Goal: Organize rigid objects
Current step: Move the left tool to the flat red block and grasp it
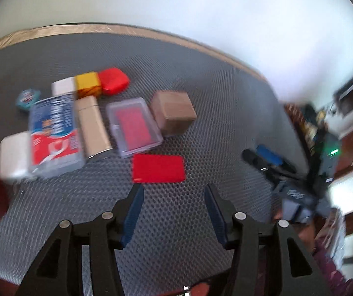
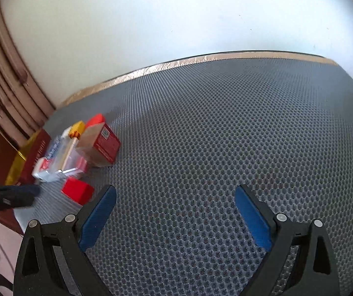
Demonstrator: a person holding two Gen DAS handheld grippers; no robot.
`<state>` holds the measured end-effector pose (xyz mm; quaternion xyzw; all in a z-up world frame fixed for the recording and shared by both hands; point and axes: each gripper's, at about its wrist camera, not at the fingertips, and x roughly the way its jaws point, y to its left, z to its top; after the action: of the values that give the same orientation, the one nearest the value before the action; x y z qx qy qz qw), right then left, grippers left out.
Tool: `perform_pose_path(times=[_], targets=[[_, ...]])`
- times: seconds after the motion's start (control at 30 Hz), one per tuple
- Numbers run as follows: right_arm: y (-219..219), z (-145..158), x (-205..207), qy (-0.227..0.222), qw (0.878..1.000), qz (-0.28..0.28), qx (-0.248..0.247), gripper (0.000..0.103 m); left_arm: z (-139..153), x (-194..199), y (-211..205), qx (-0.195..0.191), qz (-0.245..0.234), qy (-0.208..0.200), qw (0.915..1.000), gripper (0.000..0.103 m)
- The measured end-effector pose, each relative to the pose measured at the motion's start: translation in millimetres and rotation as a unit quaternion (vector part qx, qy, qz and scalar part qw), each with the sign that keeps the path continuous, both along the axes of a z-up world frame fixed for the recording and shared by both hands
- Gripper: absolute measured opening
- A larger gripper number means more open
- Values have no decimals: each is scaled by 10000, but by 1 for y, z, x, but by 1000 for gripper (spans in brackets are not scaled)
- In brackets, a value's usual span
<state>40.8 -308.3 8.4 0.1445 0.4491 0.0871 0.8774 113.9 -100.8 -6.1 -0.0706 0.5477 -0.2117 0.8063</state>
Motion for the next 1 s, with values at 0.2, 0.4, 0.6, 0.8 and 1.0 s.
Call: perform_pose_path(times=[0.2,0.4,0.6,0.8,1.0], targets=[[-41,7,-20,-53,9990,9,444,97,-19,15,-28,502,-444,-45,9977,52],[-45,8,-19,-5,9983,56,582,97,-17,31,-24,325,-218,38,9992,53],[-30,5,-15,41,9982,57,599,98,-16,23,-26,934,-129,-258,9952,59],[-22,1,-10,92,9980,71,619,98,-31,24,-31,764,-34,175,9969,59],[-13,7,-2,100,9946,569,859,98,-42,21,-15,-216,495,635,9965,59]])
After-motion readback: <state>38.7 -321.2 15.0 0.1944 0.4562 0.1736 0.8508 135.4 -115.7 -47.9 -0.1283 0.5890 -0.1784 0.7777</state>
